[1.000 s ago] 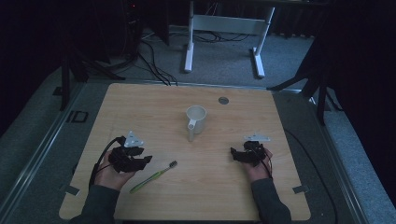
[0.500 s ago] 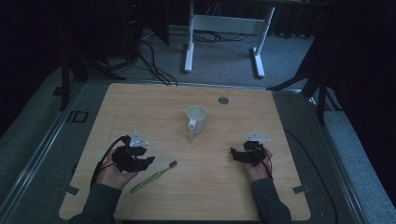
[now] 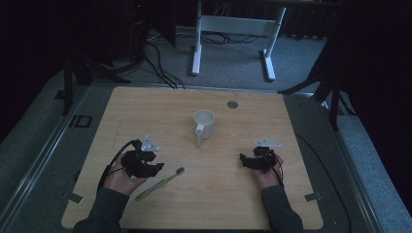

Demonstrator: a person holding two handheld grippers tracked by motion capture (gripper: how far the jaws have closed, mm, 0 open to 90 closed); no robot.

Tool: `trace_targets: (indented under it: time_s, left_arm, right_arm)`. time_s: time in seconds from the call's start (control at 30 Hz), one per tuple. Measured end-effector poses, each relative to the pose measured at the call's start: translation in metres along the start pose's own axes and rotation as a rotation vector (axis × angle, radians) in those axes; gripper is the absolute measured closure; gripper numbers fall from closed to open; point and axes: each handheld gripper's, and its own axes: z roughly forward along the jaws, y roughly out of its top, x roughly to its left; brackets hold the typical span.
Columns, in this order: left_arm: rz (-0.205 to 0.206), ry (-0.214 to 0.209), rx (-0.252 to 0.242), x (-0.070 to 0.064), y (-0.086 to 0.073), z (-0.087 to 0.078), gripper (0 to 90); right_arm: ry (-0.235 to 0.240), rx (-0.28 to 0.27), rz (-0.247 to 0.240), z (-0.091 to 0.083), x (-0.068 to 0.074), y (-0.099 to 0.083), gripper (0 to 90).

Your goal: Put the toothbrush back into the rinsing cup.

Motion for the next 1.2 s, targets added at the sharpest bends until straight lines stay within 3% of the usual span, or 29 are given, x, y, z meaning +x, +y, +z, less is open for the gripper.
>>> trace_targets:
  time_s: [0.53, 1.2]
  left_arm:
    - [0.042, -0.026, 0.065, -0.003, 0.004, 0.008, 56.7]
    - [0.026, -0.027, 0.14, -0.002, 0.006, 0.015, 60.4]
  right_arm:
    - [0.0, 0.0, 0.001, 0.0, 0.0, 0.0, 19.8]
    - [0.0, 0.002, 0.001, 0.0, 0.0, 0.0, 19.8]
